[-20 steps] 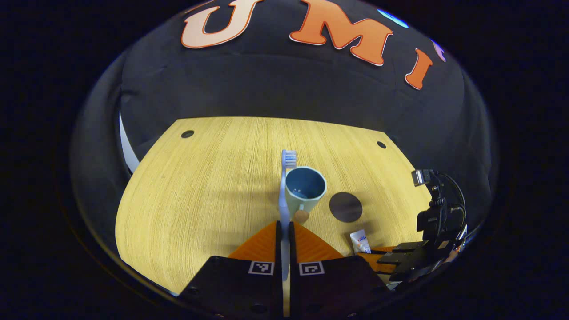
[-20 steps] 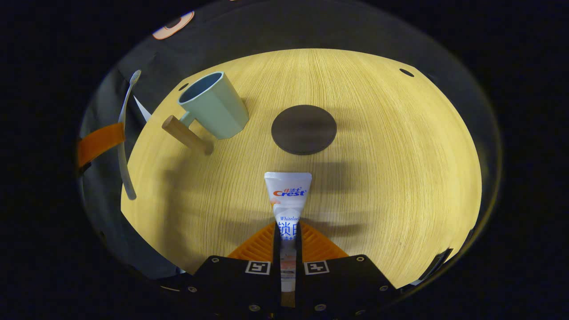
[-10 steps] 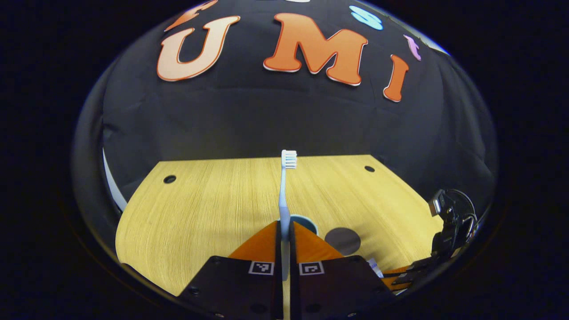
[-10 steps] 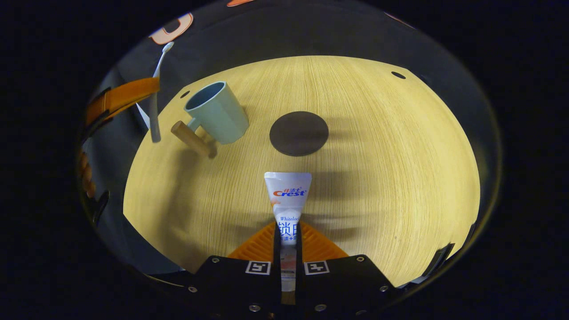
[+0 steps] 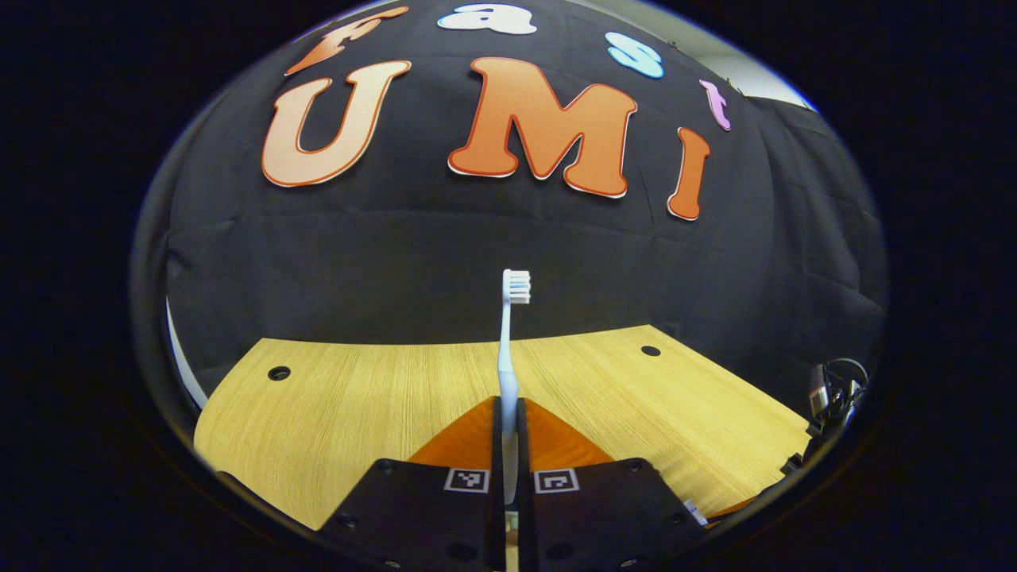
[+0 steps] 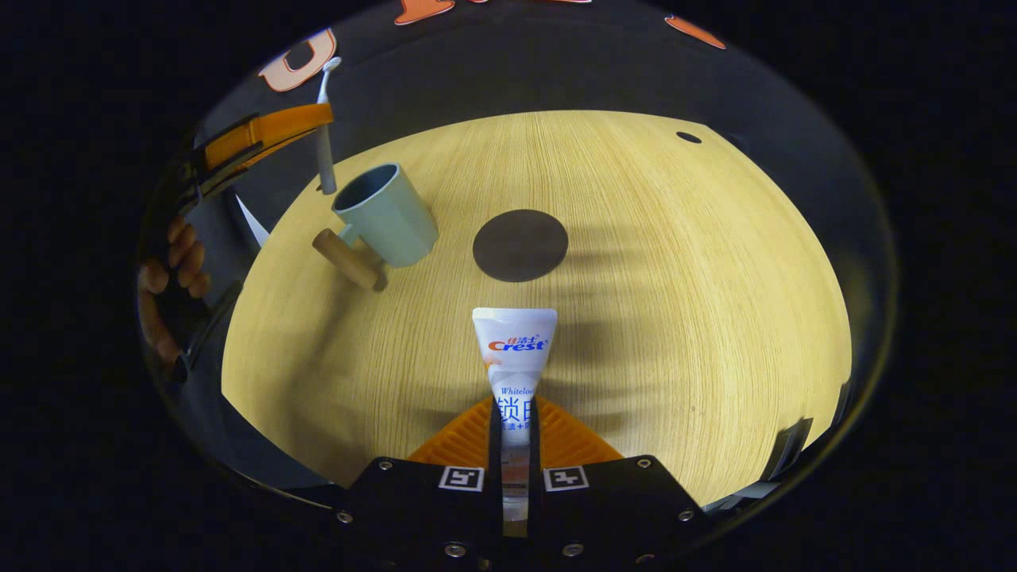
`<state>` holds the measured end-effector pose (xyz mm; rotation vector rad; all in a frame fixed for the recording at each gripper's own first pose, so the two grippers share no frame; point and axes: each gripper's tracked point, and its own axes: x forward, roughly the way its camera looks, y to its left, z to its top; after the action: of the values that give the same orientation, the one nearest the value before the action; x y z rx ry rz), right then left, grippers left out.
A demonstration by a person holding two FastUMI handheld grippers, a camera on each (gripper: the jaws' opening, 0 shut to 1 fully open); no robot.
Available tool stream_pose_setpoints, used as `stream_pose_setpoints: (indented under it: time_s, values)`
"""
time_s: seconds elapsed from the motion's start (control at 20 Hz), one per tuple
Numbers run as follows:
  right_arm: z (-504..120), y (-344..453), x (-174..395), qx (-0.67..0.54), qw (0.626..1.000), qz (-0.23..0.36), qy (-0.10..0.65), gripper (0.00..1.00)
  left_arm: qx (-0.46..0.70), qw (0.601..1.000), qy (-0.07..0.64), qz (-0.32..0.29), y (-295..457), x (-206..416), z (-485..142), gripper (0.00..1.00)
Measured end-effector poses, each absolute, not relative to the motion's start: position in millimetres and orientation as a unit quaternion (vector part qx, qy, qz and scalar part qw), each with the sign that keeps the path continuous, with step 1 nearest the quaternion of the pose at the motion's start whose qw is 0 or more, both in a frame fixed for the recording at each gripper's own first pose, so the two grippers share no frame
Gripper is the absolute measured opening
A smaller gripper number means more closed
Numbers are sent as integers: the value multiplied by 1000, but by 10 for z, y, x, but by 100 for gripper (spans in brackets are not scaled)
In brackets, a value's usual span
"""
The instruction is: Put the toothbrush and toothpaste on the desktop into the cup, then pick up the cup and place it on the coaster on the desktop.
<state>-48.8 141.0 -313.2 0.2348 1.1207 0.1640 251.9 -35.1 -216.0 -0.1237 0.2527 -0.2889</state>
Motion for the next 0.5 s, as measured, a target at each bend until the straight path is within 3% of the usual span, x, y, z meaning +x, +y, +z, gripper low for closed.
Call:
stream_pose_setpoints:
  time_s: [0.5]
  values:
    - [-2819,1274,-492,127,869,41,477,13,-58,976,116,-173,-556,2643,-2646,6]
